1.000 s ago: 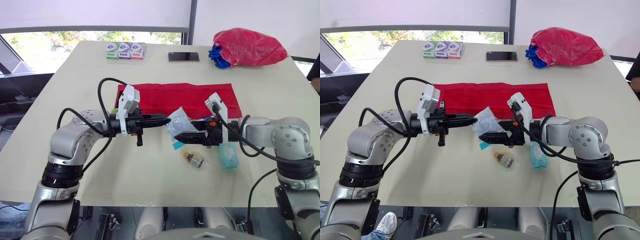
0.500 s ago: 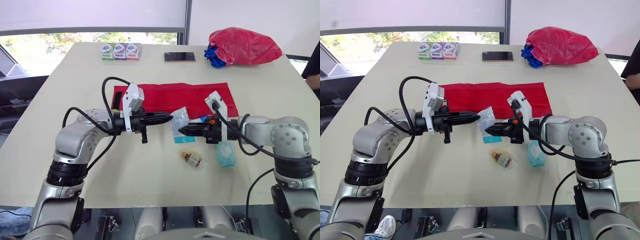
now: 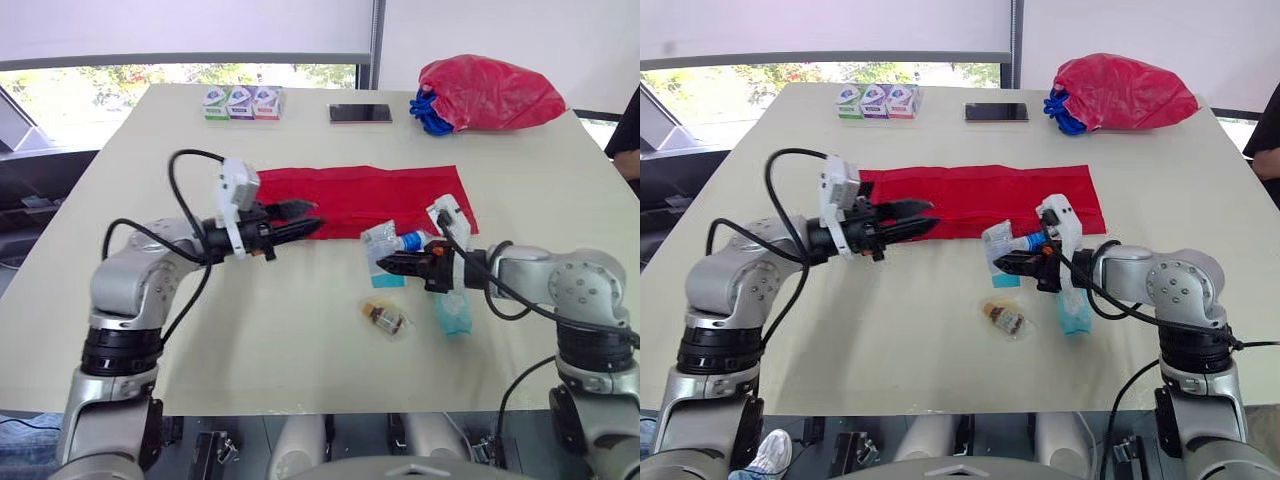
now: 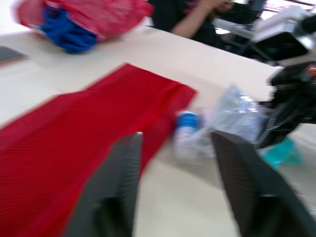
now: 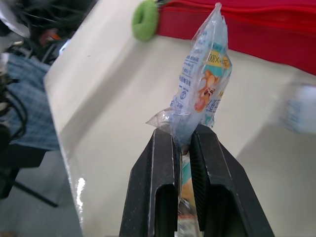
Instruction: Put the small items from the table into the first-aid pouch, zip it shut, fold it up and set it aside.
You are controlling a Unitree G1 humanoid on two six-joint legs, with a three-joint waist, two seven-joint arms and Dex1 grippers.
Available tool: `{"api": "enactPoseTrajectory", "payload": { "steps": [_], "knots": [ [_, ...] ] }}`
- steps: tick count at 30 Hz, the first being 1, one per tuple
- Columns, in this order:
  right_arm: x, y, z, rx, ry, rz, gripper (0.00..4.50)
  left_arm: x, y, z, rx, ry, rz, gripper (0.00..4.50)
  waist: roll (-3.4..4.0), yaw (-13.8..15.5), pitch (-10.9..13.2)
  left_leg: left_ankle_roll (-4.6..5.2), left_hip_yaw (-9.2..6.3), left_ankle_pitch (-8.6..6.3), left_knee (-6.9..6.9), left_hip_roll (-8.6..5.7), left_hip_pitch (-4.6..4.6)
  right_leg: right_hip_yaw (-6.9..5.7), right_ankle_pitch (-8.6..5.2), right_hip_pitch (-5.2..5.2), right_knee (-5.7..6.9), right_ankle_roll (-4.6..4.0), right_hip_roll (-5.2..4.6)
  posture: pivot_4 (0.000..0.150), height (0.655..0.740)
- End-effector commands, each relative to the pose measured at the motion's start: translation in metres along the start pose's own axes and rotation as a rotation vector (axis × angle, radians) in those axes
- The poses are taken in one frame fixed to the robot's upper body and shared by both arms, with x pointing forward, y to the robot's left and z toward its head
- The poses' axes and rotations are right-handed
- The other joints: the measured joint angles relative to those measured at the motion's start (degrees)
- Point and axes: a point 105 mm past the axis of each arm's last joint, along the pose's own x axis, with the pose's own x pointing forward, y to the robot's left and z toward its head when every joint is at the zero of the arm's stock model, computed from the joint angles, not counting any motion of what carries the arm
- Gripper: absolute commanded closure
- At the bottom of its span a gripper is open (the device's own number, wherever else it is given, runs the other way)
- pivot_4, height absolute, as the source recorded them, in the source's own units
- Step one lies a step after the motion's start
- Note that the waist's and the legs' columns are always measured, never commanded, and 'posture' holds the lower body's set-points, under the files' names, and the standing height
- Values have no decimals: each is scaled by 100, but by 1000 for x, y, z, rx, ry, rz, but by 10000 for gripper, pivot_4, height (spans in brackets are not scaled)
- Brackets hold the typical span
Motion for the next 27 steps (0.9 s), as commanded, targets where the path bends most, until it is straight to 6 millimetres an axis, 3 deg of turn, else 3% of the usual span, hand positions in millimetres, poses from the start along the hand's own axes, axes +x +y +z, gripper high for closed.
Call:
{"api": "enactPoseTrajectory", "payload": {
  "steps": [1,5,12,19,27],
  "knots": [
    [-10,8,13,-44,-83,1,45000,-16,25,4,108,10,153,2042,0,1,0,0,-1,0,0,0,0,0,0,0,0,0,0,1500,7400],
    [-14,8,13,-29,-124,-15,45000,-35,60,-16,278,147,340,365,0,0,0,0,0,0,-2,0,2,0,-1,0,0,-2,1,1500,7400],
    [-15,8,15,-15,-162,-35,45000,-42,80,-49,519,356,383,365,-1,30,0,0,2,0,-6,0,-3,-3,-4,-1,-7,-8,-9,1500,7400],
    [-12,8,18,-15,-181,-40,45000,-28,99,-61,688,457,398,365,-4,25,-2,0,-7,0,-5,0,-23,-23,3,-16,-11,1,-18,1500,7400],
    [-11,10,19,-17,-206,-46,45000,-8,109,-58,749,458,383,365,-9,15,-5,0,-14,0,-4,-2,-46,-36,4,-34,-4,3,-20,1500,7400]
  ]
}}
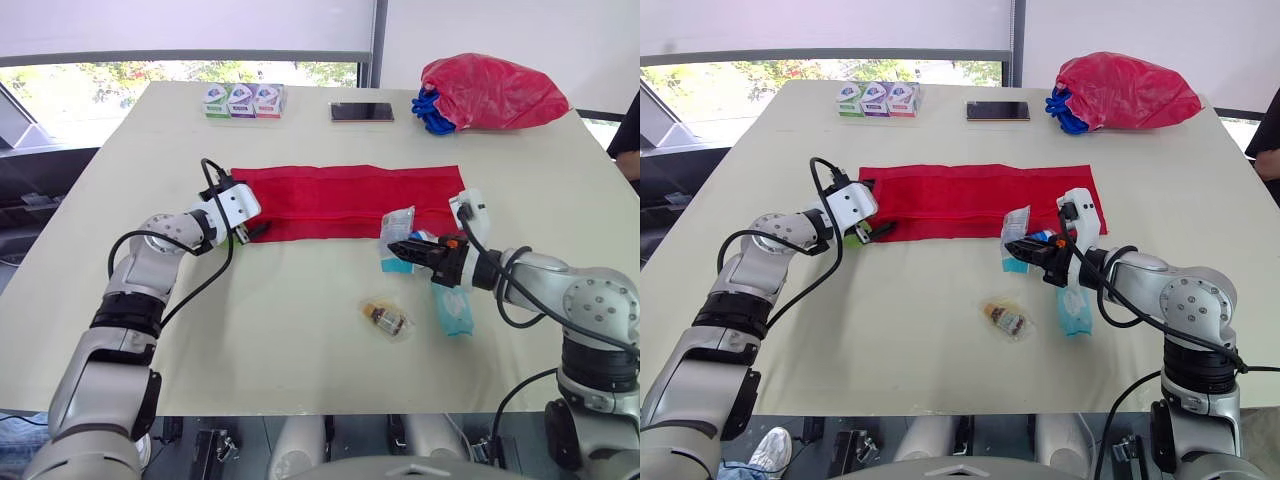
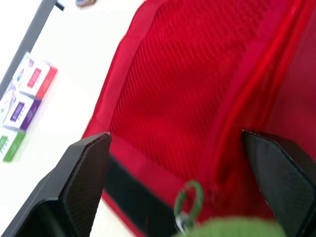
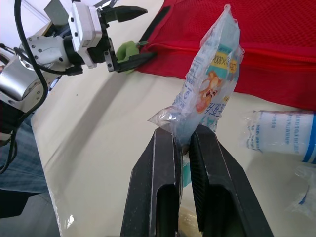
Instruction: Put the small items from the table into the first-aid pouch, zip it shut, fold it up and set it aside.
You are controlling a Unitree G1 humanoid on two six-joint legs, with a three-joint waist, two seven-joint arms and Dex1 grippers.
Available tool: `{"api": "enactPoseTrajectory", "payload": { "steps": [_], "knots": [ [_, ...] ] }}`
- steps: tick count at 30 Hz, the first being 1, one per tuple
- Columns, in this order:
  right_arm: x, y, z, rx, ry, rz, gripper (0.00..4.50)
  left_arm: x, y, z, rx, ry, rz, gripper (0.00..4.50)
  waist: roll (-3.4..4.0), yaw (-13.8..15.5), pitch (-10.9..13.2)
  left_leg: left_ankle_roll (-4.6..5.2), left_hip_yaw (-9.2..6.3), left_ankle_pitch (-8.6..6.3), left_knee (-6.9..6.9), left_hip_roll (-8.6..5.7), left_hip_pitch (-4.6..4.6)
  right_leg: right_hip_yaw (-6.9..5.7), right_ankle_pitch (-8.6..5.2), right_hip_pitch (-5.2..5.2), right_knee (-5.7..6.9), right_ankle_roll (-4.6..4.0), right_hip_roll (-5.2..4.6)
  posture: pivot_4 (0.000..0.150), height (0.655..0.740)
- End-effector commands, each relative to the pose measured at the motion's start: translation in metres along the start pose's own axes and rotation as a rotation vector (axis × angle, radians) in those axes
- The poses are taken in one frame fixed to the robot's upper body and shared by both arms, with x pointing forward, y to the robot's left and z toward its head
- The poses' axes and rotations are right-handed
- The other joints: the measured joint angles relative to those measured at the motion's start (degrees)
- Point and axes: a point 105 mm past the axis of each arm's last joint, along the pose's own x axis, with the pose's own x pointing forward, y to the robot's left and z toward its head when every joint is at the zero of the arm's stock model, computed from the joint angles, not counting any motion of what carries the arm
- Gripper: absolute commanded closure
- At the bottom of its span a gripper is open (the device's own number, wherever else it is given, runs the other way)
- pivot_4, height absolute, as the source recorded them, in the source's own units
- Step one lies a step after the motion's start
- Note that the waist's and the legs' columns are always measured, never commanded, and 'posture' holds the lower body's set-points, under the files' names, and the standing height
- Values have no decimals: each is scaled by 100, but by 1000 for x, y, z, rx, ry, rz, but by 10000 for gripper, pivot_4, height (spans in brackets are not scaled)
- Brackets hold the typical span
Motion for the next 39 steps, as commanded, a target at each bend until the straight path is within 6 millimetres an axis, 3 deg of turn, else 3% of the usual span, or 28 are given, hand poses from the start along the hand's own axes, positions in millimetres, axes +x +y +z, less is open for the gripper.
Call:
{"api": "enactPoseTrajectory", "payload": {
  "steps": [1,4,8,12,13,15,26,32,39],
  "knots": [
    [-3,10,10,-34,-64,20,45000,6,6,5,52,-2,7,365,0,0,0,0,-3,0,0,0,-2,-3,0,-1,2,0,0,1500,7400],
    [-2,10,10,-30,-76,14,45000,10,6,3,77,8,-1,2655,0,-1,-1,0,-5,0,1,-1,-2,-5,0,-1,3,0,0,1500,7400],
    [-3,9,11,-26,-88,7,45000,13,2,8,78,-24,-13,19202,-1,-5,-1,0,-5,0,3,-1,-2,-5,0,-1,6,0,0,1500,7400],
    [-4,9,10,-20,-93,1,45000,14,-3,13,75,-59,-35,32614,-2,-1,-1,0,-7,0,5,-1,-4,-8,0,-1,8,0,0,1500,7400],
    [-4,9,10,-19,-93,0,45000,13,-4,14,73,-65,-38,38012,-2,-1,-1,0,-9,0,6,-1,-5,-9,0,-1,7,0,-1,1500,7400],
    [-4,9,9,-17,-92,0,45000,11,-8,15,77,-80,-55,43914,-2,-2,-2,0,-9,0,7,-1,-6,-9,0,-1,7,0,-1,1500,7400],
    [-1,9,6,-6,-82,11,45000,1,-15,26,65,-160,-15,44607,-2,-5,-2,0,-11,0,8,0,-7,-13,0,-1,9,0,-6,1500,7400],
    [4,17,-1,22,-48,60,45000,5,-35,58,72,-268,-66,44607,-3,19,-3,0,-15,0,11,-8,-9,-17,1,-1,10,0,-15,1500,7400],
    [29,28,-15,187,-12,134,45000,16,-51,92,69,-355,-126,44607,-5,-8,-4,1,-16,1,13,-10,-9,-18,1,-1,15,0,-13,1500,7400]
  ]
}}
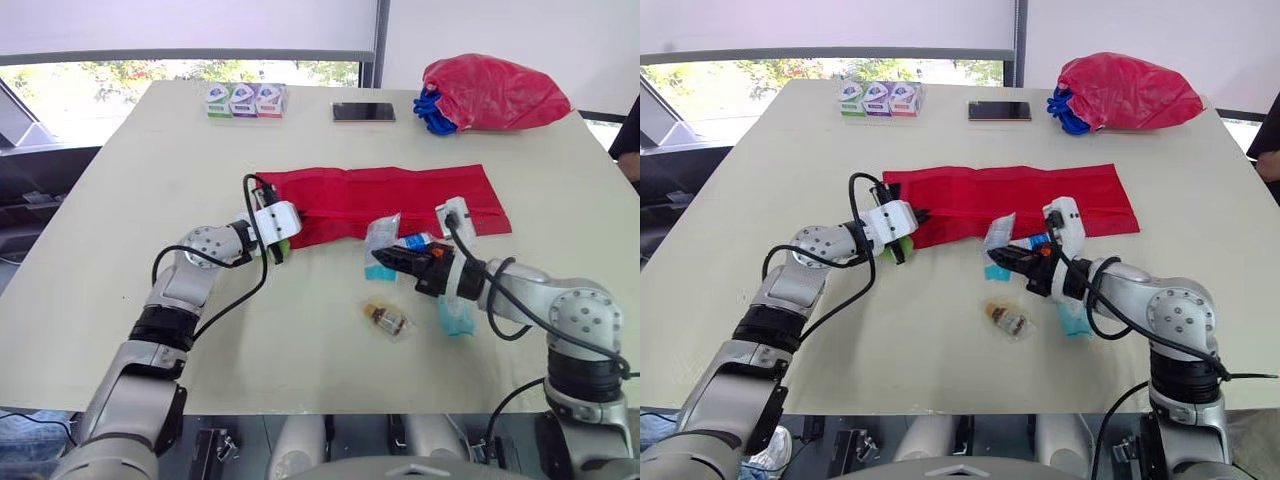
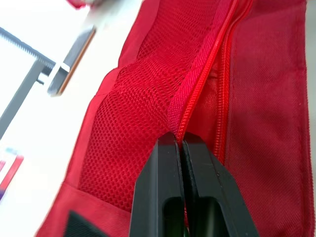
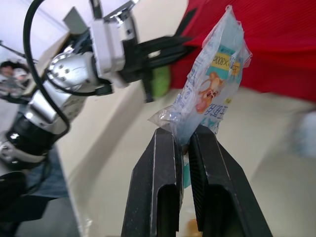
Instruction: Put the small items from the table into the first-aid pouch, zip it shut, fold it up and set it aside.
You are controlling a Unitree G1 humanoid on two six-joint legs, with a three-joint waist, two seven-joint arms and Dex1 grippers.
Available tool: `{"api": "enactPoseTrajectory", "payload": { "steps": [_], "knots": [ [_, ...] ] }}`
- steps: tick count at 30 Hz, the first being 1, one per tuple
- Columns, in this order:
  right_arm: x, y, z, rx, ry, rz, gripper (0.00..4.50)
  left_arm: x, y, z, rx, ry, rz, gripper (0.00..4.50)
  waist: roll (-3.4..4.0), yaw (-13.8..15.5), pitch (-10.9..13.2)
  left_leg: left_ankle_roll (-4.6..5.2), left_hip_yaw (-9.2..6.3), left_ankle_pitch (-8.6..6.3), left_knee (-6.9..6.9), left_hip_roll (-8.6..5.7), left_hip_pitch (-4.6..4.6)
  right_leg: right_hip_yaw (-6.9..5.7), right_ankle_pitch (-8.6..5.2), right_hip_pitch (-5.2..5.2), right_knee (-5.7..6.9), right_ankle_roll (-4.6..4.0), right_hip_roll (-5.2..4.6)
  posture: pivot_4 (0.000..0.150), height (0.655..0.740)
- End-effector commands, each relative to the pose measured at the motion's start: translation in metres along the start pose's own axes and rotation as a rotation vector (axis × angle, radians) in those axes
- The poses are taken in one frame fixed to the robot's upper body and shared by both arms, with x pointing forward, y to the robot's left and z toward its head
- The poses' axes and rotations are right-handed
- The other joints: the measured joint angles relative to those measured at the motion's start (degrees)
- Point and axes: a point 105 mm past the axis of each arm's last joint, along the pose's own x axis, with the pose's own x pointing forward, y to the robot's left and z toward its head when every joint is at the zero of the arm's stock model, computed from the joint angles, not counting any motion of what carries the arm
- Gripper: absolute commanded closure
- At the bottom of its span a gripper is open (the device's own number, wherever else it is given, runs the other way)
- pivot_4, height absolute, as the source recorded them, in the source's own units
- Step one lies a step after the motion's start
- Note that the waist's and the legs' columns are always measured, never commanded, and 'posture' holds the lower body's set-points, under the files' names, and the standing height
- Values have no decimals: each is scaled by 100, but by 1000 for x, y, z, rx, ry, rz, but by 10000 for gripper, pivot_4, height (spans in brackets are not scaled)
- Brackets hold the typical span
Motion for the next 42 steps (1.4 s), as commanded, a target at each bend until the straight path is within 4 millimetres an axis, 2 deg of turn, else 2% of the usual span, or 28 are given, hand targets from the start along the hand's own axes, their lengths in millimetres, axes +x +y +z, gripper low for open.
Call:
{"api": "enactPoseTrajectory", "payload": {
  "steps": [1,11,17,23,31,38,42],
  "knots": [
    [10,4,5,72,-25,34,45000,6,6,25,33,-73,-6,44607,0,-2,0,0,0,0,0,0,1,0,0,0,0,0,0,1500,7400],
    [54,-2,13,303,-56,91,45000,7,7,45,-50,-106,-42,44607,1,-8,-1,-1,-5,1,2,-2,1,-2,0,1,1,0,6,1500,7400],
    [70,-8,18,353,-76,113,45000,4,2,58,-256,-161,-69,44607,3,-28,-1,-1,-7,1,2,-4,0,-2,0,0,2,1,6,1500,7400],
    [73,-19,26,415,-137,106,45000,-4,-3,61,-342,-163,-100,44607,3,-37,-1,-2,-10,1,1,-3,1,-4,0,1,3,0,7,1500,7400],
    [71,-25,42,458,-249,118,45000,-9,-9,50,-408,-127,-127,44607,5,-39,0,-9,-12,5,1,-4,2,-5,0,0,4,0,9,1500,7400],
    [81,-34,16,399,-138,26,45000,-10,-16,46,-597,-127,-177,44607,5,-44,0,-12,-12,7,1,-4,2,-4,0,1,4,0,8,1500,7400],
    [88,-46,-3,367,-40,-80,45000,-9,-25,42,-701,-112,-211,44607,5,-47,0,-14,-13,8,1,-5,2,-5,0,1,5,0,9,1500,7400]
  ]
}}
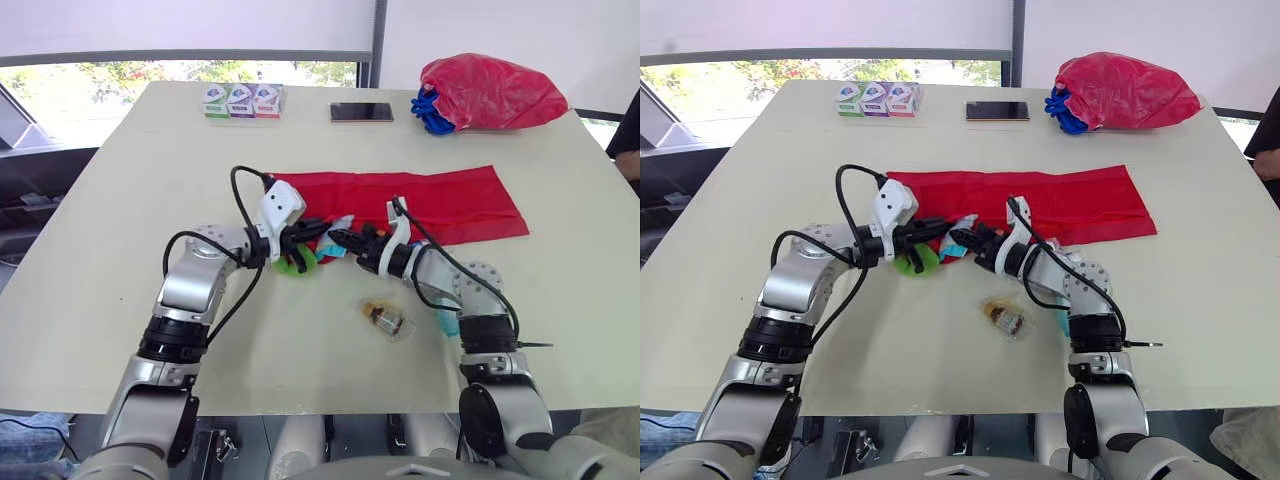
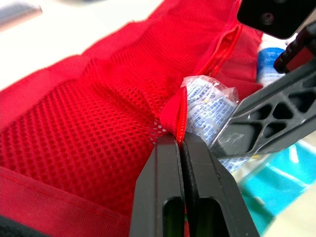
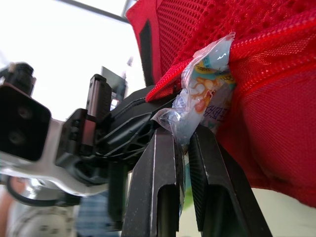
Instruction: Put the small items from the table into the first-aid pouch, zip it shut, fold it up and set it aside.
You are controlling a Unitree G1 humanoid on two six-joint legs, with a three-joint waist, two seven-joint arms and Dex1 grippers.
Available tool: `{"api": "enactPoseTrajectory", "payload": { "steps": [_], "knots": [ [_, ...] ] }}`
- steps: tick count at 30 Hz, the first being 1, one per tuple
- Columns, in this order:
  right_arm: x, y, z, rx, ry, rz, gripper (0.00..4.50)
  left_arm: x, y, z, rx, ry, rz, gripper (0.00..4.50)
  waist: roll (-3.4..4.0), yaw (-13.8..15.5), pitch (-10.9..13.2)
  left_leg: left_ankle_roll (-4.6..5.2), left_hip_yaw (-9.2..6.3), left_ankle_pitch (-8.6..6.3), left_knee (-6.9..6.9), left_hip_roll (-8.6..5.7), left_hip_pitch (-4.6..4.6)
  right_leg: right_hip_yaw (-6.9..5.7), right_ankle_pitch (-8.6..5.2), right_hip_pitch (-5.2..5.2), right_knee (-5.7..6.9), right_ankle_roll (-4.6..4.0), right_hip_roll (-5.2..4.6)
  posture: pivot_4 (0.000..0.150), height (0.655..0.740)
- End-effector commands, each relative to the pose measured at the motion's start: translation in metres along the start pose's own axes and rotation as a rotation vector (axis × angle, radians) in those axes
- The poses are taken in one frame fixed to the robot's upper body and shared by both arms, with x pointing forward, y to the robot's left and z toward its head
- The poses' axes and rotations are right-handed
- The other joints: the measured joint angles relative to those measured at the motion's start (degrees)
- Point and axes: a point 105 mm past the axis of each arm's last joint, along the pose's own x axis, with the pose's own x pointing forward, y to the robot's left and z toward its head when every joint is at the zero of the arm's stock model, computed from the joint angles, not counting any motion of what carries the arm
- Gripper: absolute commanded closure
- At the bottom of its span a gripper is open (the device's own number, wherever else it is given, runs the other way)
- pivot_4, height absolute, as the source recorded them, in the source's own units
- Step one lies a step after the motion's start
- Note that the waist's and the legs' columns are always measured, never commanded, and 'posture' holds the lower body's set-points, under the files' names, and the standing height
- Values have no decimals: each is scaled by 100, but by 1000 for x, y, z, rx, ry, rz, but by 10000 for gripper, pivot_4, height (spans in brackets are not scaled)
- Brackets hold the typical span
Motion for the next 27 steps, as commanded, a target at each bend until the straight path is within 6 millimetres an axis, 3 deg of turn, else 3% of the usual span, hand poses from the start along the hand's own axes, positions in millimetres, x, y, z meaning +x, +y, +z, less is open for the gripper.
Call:
{"api": "enactPoseTrajectory", "payload": {
  "steps": [1,5,10,27],
  "knots": [
    [3,-12,-2,-25,22,-90,45000,0,-10,7,-45,-42,-58,44607,0,0,0,0,0,0,0,0,0,0,0,0,0,0,0,1500,7400],
    [4,-21,-2,-35,28,-144,45000,-1,-5,-5,-58,-11,-33,44607,1,-14,-3,-1,1,1,-1,-1,13,1,0,7,3,-1,0,1500,7400],
    [11,-6,8,13,-33,-73,45000,0,0,-10,-81,-4,-26,44607,2,-61,-2,-2,3,1,-3,0,48,2,-1,39,3,-1,0,1500,7400],
    [34,-24,-6,-83,20,-255,45000,8,-16,8,-141,-85,-77,44607,32,-103,-26,-10,4,7,-5,2,76,11,-1,59,9,-2,1,1500,7400]
  ]
}}
